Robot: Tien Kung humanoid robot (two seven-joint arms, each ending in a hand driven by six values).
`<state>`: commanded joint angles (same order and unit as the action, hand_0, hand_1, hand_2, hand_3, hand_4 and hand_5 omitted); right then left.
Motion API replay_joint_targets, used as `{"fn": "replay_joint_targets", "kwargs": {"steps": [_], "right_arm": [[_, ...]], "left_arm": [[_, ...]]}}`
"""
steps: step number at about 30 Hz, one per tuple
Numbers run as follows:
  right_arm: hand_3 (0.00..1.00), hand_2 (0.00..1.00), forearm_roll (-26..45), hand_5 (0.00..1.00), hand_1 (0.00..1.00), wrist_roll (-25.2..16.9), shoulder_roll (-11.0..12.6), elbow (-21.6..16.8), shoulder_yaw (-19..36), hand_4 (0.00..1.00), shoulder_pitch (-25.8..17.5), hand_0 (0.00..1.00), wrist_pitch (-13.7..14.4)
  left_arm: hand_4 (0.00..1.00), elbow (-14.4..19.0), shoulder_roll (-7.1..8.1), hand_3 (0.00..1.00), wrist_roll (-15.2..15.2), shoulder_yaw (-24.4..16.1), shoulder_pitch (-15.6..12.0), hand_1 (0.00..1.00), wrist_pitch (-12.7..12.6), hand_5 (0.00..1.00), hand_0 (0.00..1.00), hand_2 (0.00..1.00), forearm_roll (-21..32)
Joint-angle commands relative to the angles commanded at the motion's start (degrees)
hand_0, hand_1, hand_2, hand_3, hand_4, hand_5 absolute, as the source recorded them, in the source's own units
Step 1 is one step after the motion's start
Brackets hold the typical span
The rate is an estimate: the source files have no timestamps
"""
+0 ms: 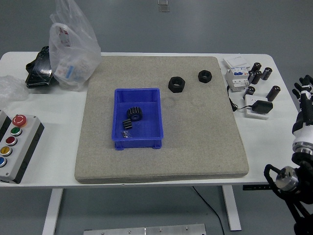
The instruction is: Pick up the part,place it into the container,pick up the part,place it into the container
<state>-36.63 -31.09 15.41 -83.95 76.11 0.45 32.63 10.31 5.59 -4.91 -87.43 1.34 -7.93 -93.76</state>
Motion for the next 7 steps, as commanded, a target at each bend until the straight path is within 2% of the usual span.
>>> {"fn": "replay_joint_targets", "kwargs": {"steps": [7], "right_arm": [[0.67,0.706,0.05,0.446,0.7,-0.04,0.05,0.02,-0.24,0.713,0.29,0.763,0.05]], "left_arm": [[0.704,0.0,-0.08,0.617,0.55,1.14,0.47,0.54,0.12,0.347,0.624,0.538,1.04]]}}
